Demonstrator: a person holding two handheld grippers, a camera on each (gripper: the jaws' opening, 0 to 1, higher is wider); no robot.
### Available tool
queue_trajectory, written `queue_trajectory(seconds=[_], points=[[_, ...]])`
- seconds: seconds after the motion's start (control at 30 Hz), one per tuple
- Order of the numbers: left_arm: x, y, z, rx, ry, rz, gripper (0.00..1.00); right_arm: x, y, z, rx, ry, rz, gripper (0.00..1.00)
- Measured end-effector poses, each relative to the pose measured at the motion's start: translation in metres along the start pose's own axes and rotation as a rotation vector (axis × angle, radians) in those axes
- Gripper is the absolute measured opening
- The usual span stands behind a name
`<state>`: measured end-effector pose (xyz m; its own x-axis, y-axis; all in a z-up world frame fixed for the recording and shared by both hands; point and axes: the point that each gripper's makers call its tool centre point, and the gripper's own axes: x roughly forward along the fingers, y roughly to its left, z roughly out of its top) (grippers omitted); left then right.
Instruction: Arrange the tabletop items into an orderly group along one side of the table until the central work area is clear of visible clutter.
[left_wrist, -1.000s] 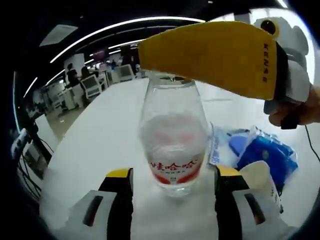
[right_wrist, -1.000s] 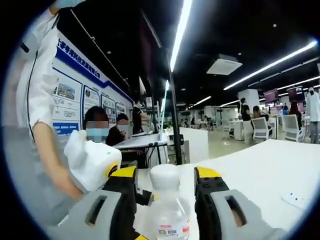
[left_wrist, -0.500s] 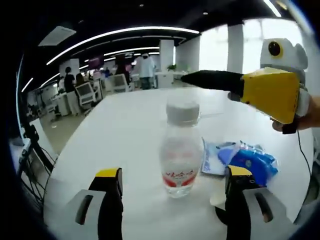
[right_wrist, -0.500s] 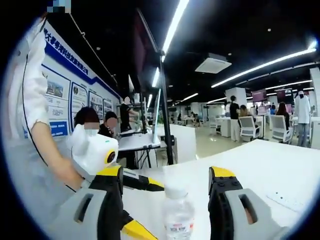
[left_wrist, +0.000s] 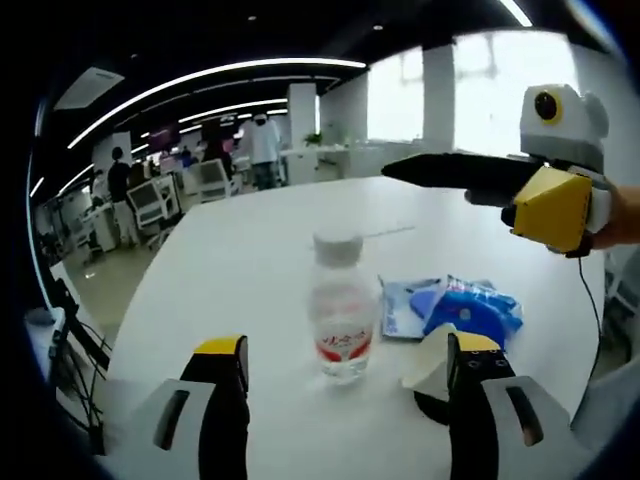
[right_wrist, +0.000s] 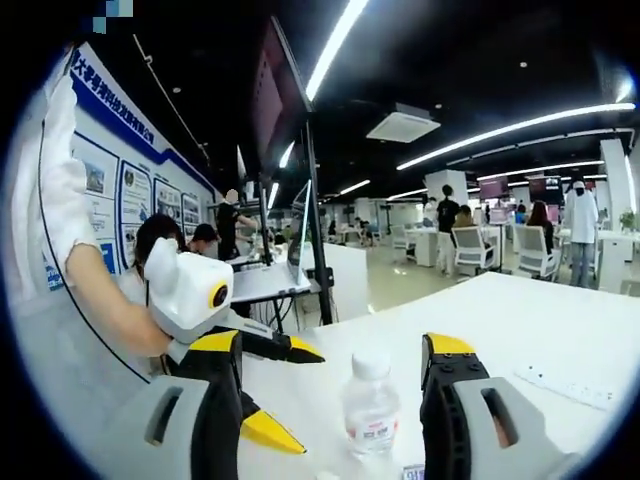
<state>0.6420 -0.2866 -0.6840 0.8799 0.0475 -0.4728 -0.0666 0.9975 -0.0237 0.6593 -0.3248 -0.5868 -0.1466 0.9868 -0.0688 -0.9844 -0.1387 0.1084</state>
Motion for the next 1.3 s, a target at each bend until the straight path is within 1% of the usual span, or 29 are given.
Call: queue_trajectory(seconds=[0.13, 0.2, 0.23, 0.3, 0.37, 0.47, 0.57, 0.67, 0.73, 0.8, 0.83, 0.9, 0.93, 1.03, 1.13, 1.17, 1.2, 1.27, 1.3], points=[[-0.008, -0.007, 0.002, 0.015, -0.009, -0.031, 0.76, -0.016, 0.003, 0.002, -0.002, 0.012, -0.057, 0.7], [-0.01, -0.009, 0.004, 0.013, -0.014, -0.04, 0.75, -0.026, 0.006, 0.002, 0.005, 0.019, -0.078, 0.7], [-0.013, -0.011, 0.006, 0.004, -0.017, -0.044, 0.75, -0.033, 0.007, 0.001, 0.003, 0.032, -0.094, 0.7], [-0.018, -0.017, 0.01, -0.003, -0.031, -0.05, 0.75, -0.041, 0.007, 0.002, 0.003, 0.041, -0.109, 0.69], [-0.021, -0.022, 0.012, 0.008, -0.037, -0.06, 0.74, -0.051, 0.008, 0.004, 0.004, 0.045, -0.126, 0.69], [-0.022, -0.027, 0.011, 0.021, -0.04, -0.071, 0.73, -0.065, 0.002, 0.007, 0.007, 0.034, -0.16, 0.68], [-0.024, -0.033, 0.005, 0.039, -0.026, -0.078, 0.72, -0.073, -0.004, 0.006, 0.011, 0.026, -0.179, 0.68], [-0.025, -0.037, 0.003, 0.069, -0.025, -0.08, 0.71, -0.08, -0.004, 0.0, 0.013, 0.023, -0.186, 0.68], [-0.027, -0.047, 0.005, 0.104, -0.028, -0.078, 0.7, -0.088, -0.008, -0.008, 0.027, 0.028, -0.198, 0.67], [-0.025, -0.047, 0.006, 0.105, -0.026, -0.075, 0.69, -0.098, -0.011, -0.016, 0.04, 0.037, -0.207, 0.66], [-0.025, -0.053, 0.007, 0.104, -0.025, -0.073, 0.69, -0.104, -0.012, -0.02, 0.046, 0.048, -0.202, 0.66], [-0.024, -0.059, 0.009, 0.102, -0.026, -0.066, 0.68, -0.114, -0.014, -0.025, 0.043, 0.063, -0.201, 0.66], [-0.02, -0.058, 0.012, 0.104, -0.02, -0.065, 0.68, -0.118, -0.015, -0.028, 0.045, 0.071, -0.208, 0.65], [-0.015, -0.07, 0.016, 0.121, -0.02, -0.068, 0.67, -0.134, -0.021, -0.032, 0.057, 0.068, -0.251, 0.63], [-0.007, -0.076, 0.022, 0.119, -0.013, -0.068, 0.65, -0.148, -0.028, -0.038, 0.077, 0.067, -0.301, 0.62], [-0.003, -0.081, 0.024, 0.123, -0.012, -0.069, 0.65, -0.151, -0.029, -0.04, 0.082, 0.071, -0.319, 0.61], [-0.001, -0.083, 0.026, 0.127, -0.01, -0.071, 0.65, -0.155, -0.029, -0.043, 0.069, 0.077, -0.343, 0.6], [0.006, -0.086, 0.028, 0.149, 0.001, -0.081, 0.65, -0.157, -0.029, -0.048, 0.071, 0.082, -0.351, 0.59], [0.01, -0.089, 0.029, 0.158, 0.007, -0.088, 0.65, -0.158, -0.031, -0.05, 0.085, 0.08, -0.368, 0.59]])
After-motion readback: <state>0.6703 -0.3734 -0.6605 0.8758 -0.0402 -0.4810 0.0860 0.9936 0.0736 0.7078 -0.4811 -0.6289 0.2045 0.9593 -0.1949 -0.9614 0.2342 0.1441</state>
